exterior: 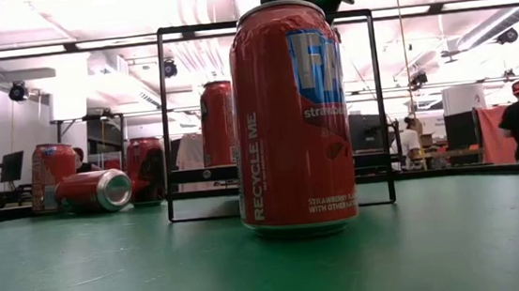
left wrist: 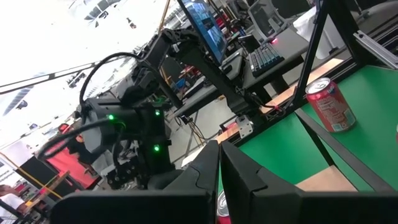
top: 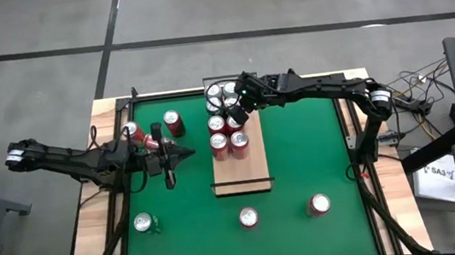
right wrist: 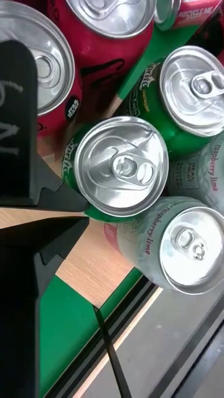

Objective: Place canned beverage on shelf
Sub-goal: Put the green soda can on the shelf and aligned with the other green soda can, then put the orange soda can on the shelf and aligned with the other orange soda can

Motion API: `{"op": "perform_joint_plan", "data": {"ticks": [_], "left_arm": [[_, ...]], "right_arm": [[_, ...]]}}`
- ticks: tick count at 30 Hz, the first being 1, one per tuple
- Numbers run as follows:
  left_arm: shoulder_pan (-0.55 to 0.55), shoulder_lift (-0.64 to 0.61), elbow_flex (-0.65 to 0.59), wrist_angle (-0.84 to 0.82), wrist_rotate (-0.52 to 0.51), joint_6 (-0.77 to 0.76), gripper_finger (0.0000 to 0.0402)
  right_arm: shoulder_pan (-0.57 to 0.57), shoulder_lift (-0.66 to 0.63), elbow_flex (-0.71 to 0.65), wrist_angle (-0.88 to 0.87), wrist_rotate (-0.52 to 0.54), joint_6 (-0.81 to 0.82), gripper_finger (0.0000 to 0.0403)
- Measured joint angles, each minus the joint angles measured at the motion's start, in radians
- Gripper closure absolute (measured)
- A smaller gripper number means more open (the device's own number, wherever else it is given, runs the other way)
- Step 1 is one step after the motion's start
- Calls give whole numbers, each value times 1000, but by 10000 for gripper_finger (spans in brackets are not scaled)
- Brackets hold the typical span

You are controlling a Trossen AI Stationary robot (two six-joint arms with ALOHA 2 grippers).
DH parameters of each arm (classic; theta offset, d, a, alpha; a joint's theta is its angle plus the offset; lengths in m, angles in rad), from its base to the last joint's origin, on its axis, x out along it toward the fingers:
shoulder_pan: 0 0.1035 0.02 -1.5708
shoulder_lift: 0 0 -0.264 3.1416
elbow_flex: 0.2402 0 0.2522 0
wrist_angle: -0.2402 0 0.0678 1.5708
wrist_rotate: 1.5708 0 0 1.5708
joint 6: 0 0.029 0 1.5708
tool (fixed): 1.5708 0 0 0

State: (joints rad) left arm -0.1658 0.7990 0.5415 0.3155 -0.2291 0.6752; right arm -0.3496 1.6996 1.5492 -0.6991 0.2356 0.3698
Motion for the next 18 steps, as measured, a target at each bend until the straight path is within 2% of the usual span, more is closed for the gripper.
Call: {"op": "perform_joint_plan", "data": {"ticks": [10, 13, 18], "left_arm": [[0, 0, 1, -2, 0, -41, 402], [0, 0, 6, -2, 0, -156, 402], [-24, 0, 7, -14, 1, -454, 402]], "right_arm": [[23, -61, 45, -37, 3, -35, 385], [62, -96, 45, -35, 15, -76, 385], [177, -153, 46, -18, 140, -158, 385]]}}
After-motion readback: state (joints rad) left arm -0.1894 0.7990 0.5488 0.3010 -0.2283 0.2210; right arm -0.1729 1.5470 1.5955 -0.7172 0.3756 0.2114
